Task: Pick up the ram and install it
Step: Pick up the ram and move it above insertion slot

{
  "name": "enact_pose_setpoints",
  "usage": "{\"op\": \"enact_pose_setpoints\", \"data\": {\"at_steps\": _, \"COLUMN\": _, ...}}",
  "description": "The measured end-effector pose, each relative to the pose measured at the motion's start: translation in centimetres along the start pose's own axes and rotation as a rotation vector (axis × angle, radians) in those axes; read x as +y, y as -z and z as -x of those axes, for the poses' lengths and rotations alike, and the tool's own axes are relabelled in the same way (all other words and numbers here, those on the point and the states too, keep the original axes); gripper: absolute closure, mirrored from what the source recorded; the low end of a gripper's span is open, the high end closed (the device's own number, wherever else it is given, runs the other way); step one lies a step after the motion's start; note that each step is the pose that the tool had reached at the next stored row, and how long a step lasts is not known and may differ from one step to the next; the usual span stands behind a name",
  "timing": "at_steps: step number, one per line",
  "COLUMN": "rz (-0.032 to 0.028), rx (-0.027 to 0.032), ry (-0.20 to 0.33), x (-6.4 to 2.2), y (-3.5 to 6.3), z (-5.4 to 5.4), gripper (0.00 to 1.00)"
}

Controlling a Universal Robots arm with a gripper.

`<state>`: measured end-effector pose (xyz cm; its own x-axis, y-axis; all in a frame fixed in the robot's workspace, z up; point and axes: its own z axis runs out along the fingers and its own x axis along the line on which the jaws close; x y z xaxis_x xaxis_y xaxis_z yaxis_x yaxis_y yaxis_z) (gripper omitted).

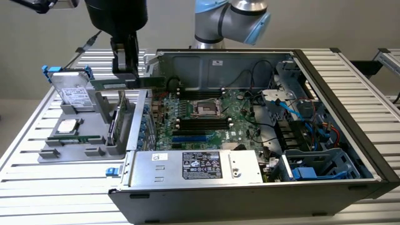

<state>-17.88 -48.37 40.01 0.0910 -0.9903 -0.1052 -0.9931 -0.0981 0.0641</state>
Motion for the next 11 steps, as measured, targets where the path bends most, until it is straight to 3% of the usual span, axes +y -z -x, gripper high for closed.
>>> {"op": "enact_pose_setpoints", "data": {"at_steps": 11, "rz": -0.0001, "rx": -0.0012, "ry": 0.0, "x": -4.96, "y": 0.05, "z": -0.5, "gripper": 0.86}}
